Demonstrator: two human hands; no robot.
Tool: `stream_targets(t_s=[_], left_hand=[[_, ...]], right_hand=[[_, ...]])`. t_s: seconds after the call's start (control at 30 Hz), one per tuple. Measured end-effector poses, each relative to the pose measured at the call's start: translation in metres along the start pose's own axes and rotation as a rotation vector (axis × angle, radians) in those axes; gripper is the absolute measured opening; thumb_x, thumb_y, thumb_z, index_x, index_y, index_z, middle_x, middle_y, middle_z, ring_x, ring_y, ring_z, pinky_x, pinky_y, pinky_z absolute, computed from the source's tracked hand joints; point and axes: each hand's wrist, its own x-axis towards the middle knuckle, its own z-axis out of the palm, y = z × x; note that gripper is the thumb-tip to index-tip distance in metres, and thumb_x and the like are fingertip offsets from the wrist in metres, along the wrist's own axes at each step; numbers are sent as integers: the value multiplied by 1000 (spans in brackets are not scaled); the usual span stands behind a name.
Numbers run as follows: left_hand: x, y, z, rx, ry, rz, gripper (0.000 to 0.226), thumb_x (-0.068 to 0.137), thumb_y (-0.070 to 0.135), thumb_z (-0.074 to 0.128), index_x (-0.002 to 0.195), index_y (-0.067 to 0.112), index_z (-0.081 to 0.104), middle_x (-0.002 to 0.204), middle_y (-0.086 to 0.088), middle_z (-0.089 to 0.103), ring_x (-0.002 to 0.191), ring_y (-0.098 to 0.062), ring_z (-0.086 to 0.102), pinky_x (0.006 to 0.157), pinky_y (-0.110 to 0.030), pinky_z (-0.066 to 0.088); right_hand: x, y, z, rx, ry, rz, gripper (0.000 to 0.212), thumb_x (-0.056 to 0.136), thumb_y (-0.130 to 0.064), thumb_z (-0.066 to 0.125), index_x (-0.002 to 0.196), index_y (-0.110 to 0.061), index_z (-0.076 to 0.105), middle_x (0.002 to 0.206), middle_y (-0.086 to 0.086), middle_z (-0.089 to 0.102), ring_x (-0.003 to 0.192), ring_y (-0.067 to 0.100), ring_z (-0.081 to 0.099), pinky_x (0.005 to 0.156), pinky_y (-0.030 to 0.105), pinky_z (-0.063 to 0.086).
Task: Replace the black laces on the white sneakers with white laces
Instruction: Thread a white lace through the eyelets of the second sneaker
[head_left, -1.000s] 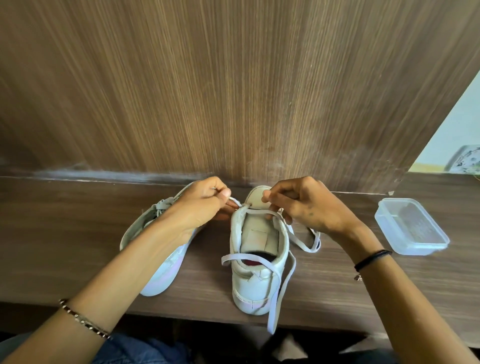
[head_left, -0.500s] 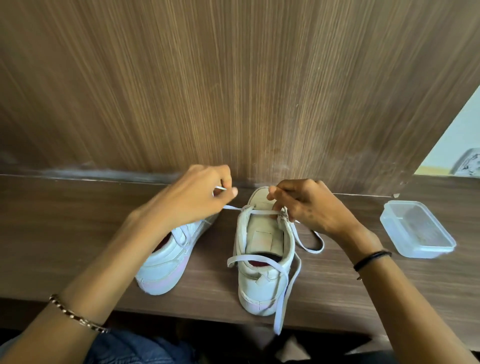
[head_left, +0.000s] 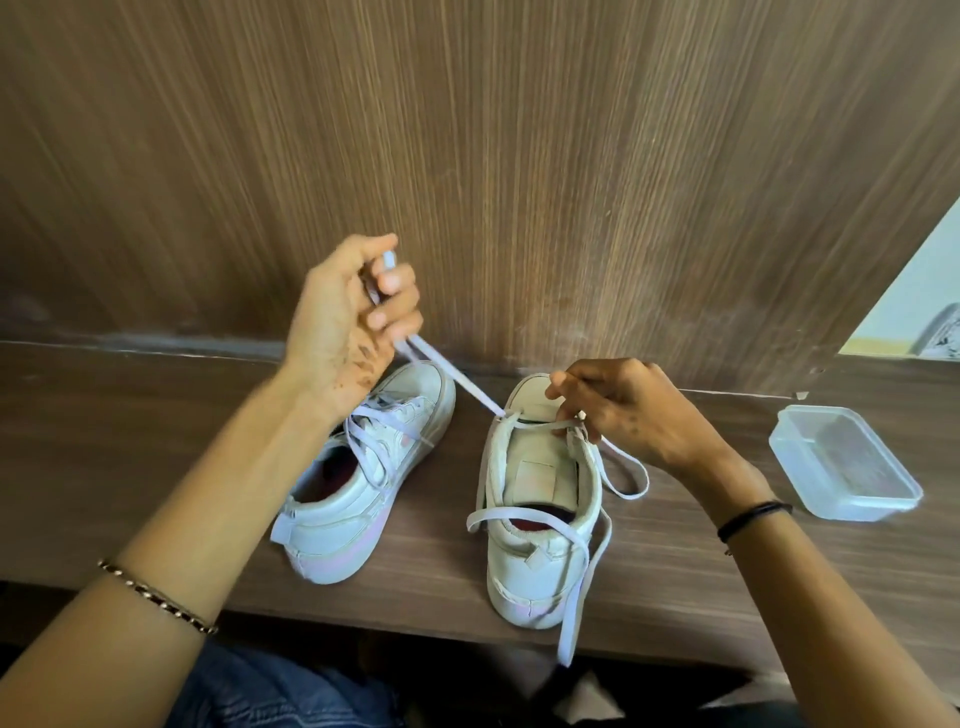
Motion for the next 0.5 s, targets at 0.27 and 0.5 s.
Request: stream_targets(t_s=[0.27, 0.5], left_hand=[[-8, -33, -8, 1856, -521, 104, 31, 92, 35, 62, 121, 45, 60, 93, 16, 70, 84, -7, 61, 65, -29, 44], [0, -7, -12, 1181, -239, 87, 11, 91, 28, 72, 88, 25, 82, 67, 12, 67, 56, 3, 48, 60, -20, 37]], right_hand=[[-1, -2, 4, -6, 43, 3, 31, 106, -36, 54, 97, -16, 76, 75, -6, 75, 64, -3, 66, 66, 8, 46], [0, -1, 2, -17, 32, -9, 32, 107, -37, 53, 99, -15, 75, 78, -3, 76, 62, -1, 65, 67, 10, 48]])
